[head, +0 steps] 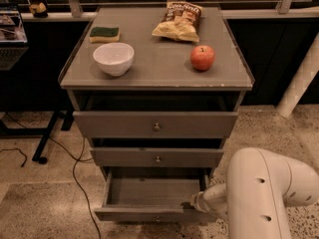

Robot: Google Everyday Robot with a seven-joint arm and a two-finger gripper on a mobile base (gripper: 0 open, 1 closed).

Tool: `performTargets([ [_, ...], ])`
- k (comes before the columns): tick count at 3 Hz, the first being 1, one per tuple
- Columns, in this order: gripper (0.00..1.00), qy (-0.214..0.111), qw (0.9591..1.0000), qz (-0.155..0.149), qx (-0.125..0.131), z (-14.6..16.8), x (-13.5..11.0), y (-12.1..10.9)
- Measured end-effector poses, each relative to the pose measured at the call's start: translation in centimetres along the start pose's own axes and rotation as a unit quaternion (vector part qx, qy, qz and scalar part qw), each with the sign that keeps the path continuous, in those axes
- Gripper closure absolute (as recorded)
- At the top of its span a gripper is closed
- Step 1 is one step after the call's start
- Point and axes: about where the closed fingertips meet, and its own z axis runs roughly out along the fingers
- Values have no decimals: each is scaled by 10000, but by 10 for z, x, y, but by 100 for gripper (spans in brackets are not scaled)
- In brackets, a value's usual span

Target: Open bottom drawer

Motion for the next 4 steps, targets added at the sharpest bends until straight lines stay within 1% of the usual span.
performTargets([
  [1,100,92,9999,57,-68,-2,5,-3],
  [2,100,93,9999,57,-68,-4,4,-2],
  [3,100,239,9990,290,-226,-8,21,-18],
  [4,83,241,9989,308,-240,-8,21,-19],
])
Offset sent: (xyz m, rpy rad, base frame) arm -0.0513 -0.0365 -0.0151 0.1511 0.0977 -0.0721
